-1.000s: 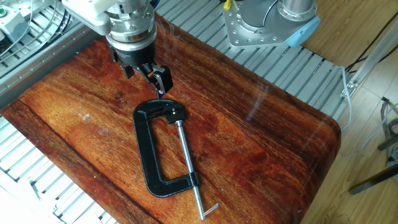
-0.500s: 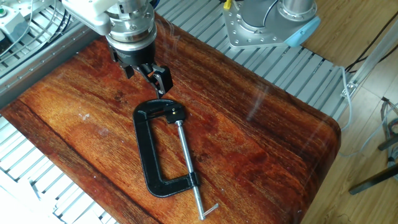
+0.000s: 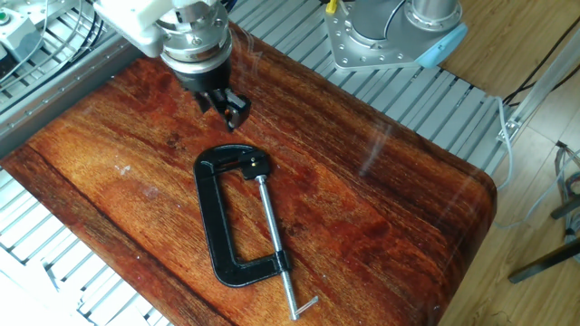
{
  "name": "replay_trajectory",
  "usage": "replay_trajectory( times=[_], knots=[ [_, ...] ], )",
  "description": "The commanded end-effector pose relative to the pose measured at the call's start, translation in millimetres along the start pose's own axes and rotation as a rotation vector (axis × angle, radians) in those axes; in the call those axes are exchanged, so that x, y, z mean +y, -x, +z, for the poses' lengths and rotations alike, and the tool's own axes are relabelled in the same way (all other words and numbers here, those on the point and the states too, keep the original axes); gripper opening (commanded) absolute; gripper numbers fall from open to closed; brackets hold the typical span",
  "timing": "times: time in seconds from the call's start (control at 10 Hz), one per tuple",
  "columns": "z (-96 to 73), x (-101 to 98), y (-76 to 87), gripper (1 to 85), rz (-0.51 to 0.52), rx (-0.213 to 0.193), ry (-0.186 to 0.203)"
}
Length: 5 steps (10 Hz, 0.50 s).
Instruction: Turn the hands of a clock
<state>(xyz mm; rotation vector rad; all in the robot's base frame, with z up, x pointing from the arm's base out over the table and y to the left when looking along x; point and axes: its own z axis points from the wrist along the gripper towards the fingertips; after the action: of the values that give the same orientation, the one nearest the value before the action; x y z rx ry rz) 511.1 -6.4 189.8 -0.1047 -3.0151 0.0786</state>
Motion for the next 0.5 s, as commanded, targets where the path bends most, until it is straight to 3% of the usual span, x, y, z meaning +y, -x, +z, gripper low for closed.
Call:
replay_trajectory(
  times=[0.0, 0.4],
  knots=[
    [-0.8, -3.2, -15.9, 1.0, 0.037, 0.058, -0.025],
    [-2.0, -3.1, -15.6, 1.0, 0.036, 0.06, -0.014]
  ],
)
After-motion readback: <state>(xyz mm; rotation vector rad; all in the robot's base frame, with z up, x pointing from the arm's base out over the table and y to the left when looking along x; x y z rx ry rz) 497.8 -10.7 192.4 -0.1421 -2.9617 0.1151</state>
